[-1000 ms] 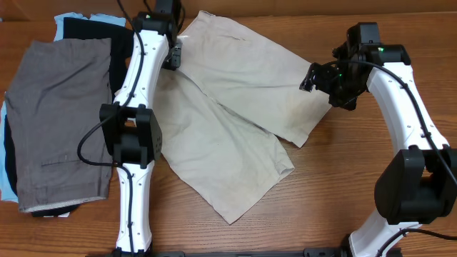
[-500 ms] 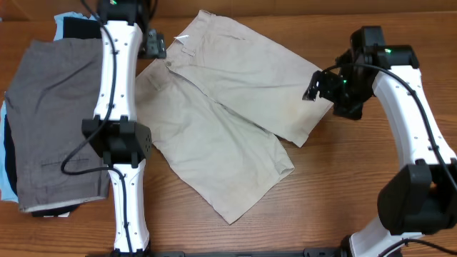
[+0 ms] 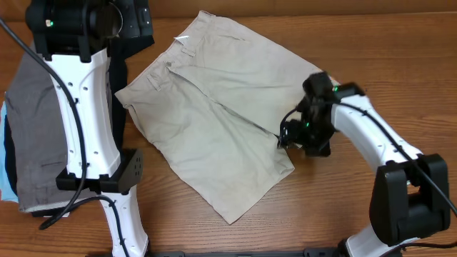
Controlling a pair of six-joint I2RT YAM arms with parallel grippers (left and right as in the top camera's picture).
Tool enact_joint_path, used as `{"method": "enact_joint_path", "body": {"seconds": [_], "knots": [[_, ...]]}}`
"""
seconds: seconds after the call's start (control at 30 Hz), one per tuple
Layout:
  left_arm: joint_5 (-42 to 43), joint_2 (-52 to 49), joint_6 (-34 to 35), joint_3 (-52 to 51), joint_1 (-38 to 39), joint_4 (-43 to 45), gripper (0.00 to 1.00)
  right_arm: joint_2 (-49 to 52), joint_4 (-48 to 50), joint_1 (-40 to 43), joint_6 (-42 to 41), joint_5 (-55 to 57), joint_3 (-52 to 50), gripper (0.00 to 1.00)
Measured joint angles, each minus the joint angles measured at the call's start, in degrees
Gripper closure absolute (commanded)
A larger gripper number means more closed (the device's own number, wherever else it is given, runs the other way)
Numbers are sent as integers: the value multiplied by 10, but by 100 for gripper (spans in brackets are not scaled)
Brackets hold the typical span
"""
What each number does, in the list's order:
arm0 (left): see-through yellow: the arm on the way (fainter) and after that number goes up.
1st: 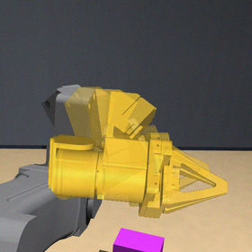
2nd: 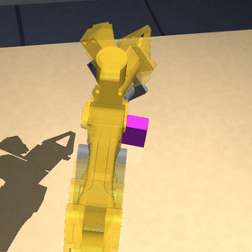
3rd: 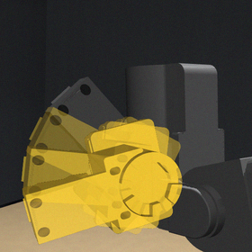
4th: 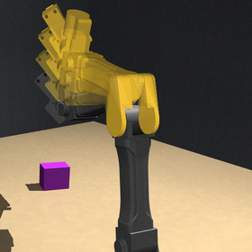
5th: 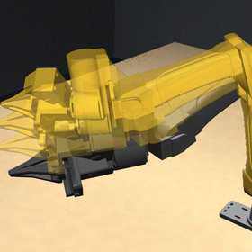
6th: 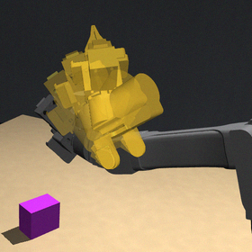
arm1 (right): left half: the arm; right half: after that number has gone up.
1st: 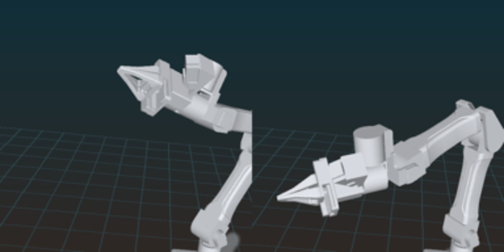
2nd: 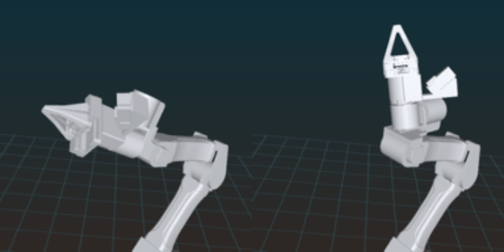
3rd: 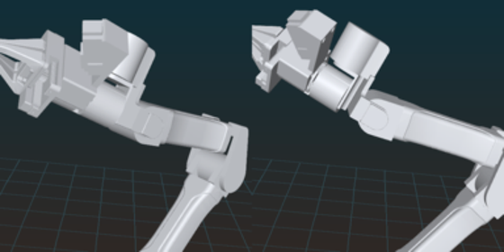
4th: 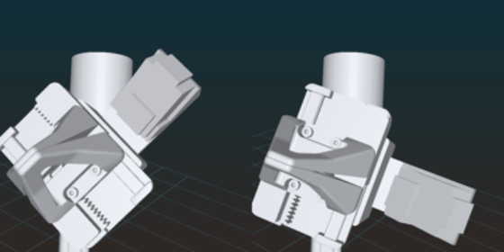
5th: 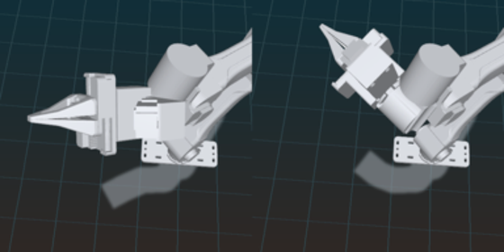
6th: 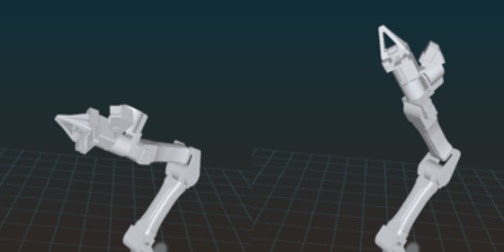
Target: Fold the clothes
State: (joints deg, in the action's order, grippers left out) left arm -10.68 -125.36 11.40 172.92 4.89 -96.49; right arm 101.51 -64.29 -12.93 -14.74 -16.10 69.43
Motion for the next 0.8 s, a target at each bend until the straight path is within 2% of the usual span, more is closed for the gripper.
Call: {"method": "enact_joint_path", "body": {"seconds": [0.1,0.23,0.3,0.4,0.5,0.67,0.8], "knots": [[7,-2,0,0,0,-2,0,0,59,-12,-1,0,-48,18],[11,-2,-6,-1,0,-2,0,0,131,-39,0,0,-86,26],[11,-2,-9,-2,0,-2,0,0,159,-51,-2,-1,-103,43],[11,-2,-13,-5,0,-2,0,0,173,-61,-4,-1,-125,80],[11,-2,-13,-5,0,-2,0,0,173,-59,-20,7,-131,96],[11,-2,-15,-5,0,-2,0,0,174,-33,-37,11,-132,96],[11,-2,-30,-5,0,-2,0,0,178,27,-40,10,-132,96]]}}
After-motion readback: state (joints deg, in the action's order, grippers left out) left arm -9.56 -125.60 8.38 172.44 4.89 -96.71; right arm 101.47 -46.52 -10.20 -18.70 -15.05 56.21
